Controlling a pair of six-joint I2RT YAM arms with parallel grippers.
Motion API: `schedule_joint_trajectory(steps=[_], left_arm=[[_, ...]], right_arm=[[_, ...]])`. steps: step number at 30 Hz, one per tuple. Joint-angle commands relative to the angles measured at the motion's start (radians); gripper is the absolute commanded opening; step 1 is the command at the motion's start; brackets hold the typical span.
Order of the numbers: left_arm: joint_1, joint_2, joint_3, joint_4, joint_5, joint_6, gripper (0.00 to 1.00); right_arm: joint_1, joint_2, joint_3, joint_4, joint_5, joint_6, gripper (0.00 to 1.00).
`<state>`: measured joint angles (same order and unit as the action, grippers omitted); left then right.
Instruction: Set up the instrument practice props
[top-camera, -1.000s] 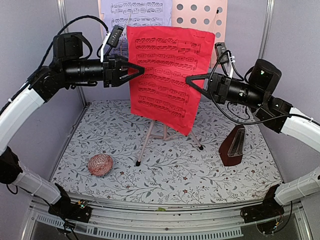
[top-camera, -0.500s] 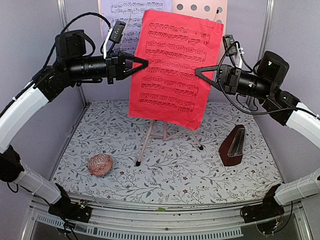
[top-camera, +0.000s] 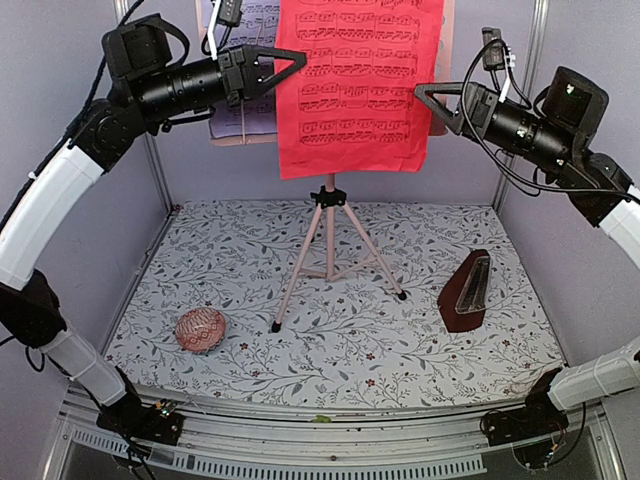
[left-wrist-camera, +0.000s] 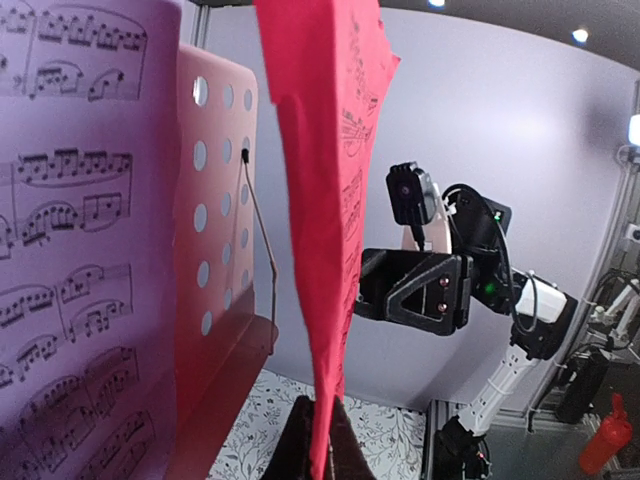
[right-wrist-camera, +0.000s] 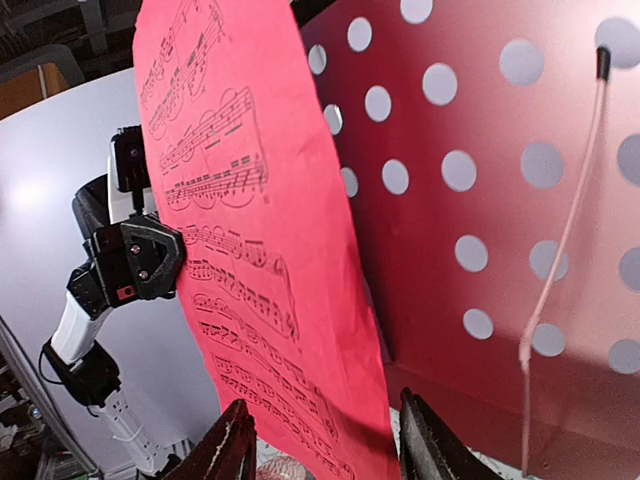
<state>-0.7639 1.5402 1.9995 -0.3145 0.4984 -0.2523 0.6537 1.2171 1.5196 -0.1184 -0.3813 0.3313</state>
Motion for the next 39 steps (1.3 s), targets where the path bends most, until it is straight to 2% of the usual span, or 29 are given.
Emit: schedule_joint_trajectory(steps=[1, 4, 6, 10, 16, 26, 33, 39], left_arm=[[-0.031, 0.073, 0.144, -0.059, -0.131, -0.01, 0.0], [-0.039, 0.128, 0.272, -0.109, -0.2, 0.002, 0.0], [-0.046, 0.157, 0.33, -0.133, -0.245, 0.013, 0.0], [-0.049, 0.188, 0.384, -0.143, -0.295, 0.036, 0.0], [-0.048, 0.22, 0.44, -0.171, -0.325, 0.097, 0.0], [-0.049, 0.261, 0.482, -0.205, -0.298, 0.179, 0.0], [-0.049, 0.271, 0.484, -0.186, -0.301, 0.186, 0.0], [-0.048, 0.274, 0.486, -0.18, -0.31, 0.185, 0.0]], right_arm=[[-0.003, 0.018, 0.104, -0.09, 0.212, -0.088, 0.49], [-0.005, 0.038, 0.159, -0.115, 0.282, -0.13, 0.5], [-0.024, 0.058, 0.191, -0.127, 0.269, -0.142, 0.5], [-0.13, 0.121, 0.26, -0.167, 0.075, -0.091, 0.5], [-0.267, 0.173, 0.28, -0.103, -0.197, 0.054, 0.5], [-0.272, 0.221, 0.28, -0.016, -0.29, 0.153, 0.47], [-0.272, 0.248, 0.281, 0.029, -0.306, 0.199, 0.39], [-0.272, 0.258, 0.283, 0.051, -0.316, 0.215, 0.23]])
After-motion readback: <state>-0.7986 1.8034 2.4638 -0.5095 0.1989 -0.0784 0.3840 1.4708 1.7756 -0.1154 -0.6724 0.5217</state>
